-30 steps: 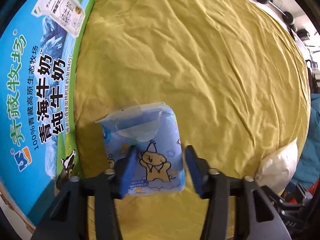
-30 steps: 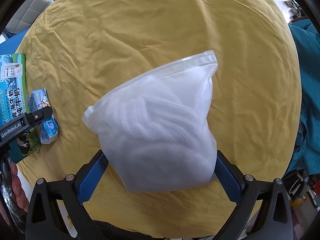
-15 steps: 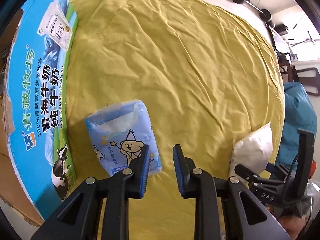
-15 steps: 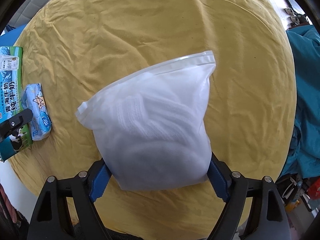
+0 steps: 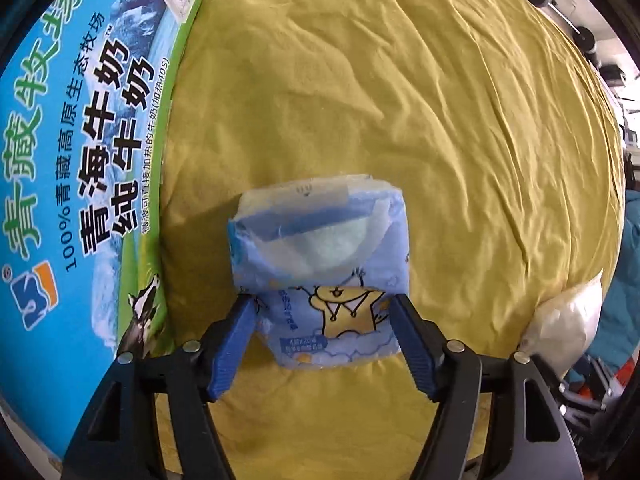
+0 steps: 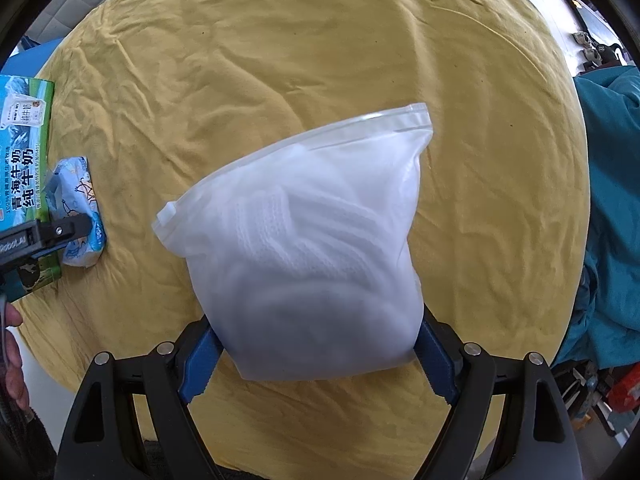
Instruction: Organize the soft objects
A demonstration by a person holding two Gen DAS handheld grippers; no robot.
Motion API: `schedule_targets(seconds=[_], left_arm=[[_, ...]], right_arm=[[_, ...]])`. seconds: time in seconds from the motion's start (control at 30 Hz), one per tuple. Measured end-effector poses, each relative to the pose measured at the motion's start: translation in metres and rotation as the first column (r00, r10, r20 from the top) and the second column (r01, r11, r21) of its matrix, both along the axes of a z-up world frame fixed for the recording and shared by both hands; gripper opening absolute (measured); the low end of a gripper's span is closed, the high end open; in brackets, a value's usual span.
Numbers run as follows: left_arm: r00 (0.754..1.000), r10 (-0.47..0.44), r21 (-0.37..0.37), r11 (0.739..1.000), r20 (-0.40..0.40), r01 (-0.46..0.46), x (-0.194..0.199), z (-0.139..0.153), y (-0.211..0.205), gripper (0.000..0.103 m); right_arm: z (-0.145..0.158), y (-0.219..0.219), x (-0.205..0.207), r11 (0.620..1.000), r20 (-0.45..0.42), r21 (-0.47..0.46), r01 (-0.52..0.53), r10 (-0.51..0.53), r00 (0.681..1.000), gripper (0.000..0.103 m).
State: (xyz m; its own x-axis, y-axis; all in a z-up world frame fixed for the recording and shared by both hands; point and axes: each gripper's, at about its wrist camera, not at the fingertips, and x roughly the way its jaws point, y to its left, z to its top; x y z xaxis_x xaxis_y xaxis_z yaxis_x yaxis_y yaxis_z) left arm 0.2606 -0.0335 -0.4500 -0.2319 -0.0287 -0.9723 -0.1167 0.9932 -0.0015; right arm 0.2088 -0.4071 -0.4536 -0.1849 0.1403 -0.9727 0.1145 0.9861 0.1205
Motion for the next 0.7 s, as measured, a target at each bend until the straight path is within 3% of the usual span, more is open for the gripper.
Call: schedule_targets(seconds=[0.17, 0.33, 0.57, 0.63, 0.7], left_arm=[[0.998, 0.055, 0.012, 0.998, 0.010, -0.055, 0.006, -0.001, 0.006, 0.070], [0.997, 0.054, -0.006, 0.999, 0.051, -0.053, 0.014, 0.000, -0.002, 0.065], [0.993, -0.099, -0.083, 0.991, 0.060, 0.104, 0.011, 0.008, -0.053, 0.064], [0.992, -0.121, -0.063, 0.990, 0.047, 0.124, 0.013, 0.013, -0.059, 0.065], [0.994, -0.098, -0.093, 0.990, 0.049, 0.102, 0.014, 0.023, -0.055, 0.065]], right_arm=[[0.003, -0.004, -0.003, 1.000, 0.005, 0.013, 0.004, -0.004, 1.000, 0.087], [0.003, -0.008, -0.005, 1.000, 0.014, 0.020, 0.005, -0.005, 1.000, 0.087], [0.006, -0.013, -0.005, 0.999, 0.011, 0.039, 0.005, -0.005, 1.000, 0.087], [0.008, -0.015, -0.005, 0.999, 0.011, 0.045, 0.006, -0.007, 1.000, 0.087], [0.010, -0.015, -0.004, 0.999, 0.015, 0.048, 0.006, -0.007, 1.000, 0.087]])
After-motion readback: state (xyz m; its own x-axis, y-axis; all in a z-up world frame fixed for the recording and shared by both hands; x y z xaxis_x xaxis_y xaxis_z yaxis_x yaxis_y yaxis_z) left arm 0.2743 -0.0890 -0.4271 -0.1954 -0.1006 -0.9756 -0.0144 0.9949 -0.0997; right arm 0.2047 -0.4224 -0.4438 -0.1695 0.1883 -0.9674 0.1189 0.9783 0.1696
